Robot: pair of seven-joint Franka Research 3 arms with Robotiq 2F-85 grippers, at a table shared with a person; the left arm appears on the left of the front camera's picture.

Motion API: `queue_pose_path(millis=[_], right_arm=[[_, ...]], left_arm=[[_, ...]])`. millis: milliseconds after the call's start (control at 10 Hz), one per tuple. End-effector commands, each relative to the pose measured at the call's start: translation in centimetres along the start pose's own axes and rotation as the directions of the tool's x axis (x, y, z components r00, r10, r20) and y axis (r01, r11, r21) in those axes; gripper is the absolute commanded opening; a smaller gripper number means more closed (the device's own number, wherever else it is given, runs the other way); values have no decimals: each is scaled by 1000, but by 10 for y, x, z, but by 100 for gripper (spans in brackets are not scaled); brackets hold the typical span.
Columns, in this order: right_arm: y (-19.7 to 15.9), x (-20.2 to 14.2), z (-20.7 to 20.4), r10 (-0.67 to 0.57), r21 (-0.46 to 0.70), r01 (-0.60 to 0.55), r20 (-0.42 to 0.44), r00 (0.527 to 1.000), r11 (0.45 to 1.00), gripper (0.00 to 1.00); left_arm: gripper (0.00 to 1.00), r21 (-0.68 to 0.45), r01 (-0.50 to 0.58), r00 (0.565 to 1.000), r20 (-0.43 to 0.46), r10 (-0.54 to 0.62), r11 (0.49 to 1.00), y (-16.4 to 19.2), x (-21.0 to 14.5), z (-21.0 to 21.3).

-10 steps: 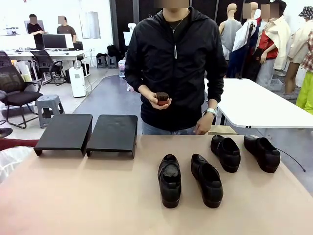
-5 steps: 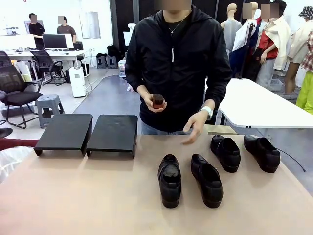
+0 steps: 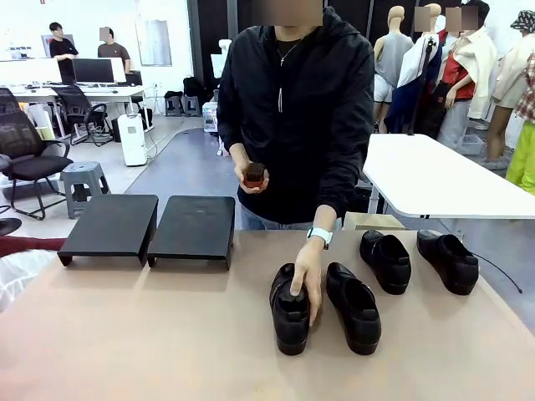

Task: Organize the shoes by placing them on the stand.
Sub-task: Pick up one Shoe and place it in the middle of the table.

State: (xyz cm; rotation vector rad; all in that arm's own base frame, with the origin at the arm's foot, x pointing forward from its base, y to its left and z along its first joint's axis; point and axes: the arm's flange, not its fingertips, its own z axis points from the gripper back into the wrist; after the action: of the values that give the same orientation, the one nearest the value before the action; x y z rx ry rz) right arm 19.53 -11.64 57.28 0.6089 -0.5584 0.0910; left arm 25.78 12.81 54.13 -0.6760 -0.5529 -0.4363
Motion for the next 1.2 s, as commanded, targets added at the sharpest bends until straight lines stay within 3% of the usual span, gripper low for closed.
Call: queue_pose_path(millis=[0,100,200,300,400,700,800,1000,1100], right_arm=[[-1,-2,3,25,24,-25,8,1000,999,100],[0,0,0,0,0,0,0,1000,1000,100],[17,24,-23,-20,-141,11,-65,998,990,100],[35,65,-64,-20,-258,-21,-156,988,966,100],[41,104,-106,-29,-283,-62,-306,951,957,100],[55,149,-174,-124,-509,-15,-238,963,861,100],[67,137,-169,-73,-434,-64,-291,954,899,100],[59,131,-189,-68,-422,-53,-266,962,905,100],[60,145,-194,-71,-444,-62,-276,959,894,100]], left_arm=[[100,-19,18,1000,7,-18,1000,1,1,2],[100,-19,18,1000,7,-18,1000,1,1,2],[100,-19,18,1000,7,-18,1000,1,1,2],[100,-19,18,1000,7,-18,1000,1,1,2],[100,-19,18,1000,7,-18,1000,1,1,2],[100,-19,18,1000,7,-18,1000,1,1,2],[100,-19,18,1000,7,-18,1000,1,1,2],[100,-19,18,1000,7,-18,1000,1,1,2],[100,-19,18,1000,7,-18,1000,1,1,2]])
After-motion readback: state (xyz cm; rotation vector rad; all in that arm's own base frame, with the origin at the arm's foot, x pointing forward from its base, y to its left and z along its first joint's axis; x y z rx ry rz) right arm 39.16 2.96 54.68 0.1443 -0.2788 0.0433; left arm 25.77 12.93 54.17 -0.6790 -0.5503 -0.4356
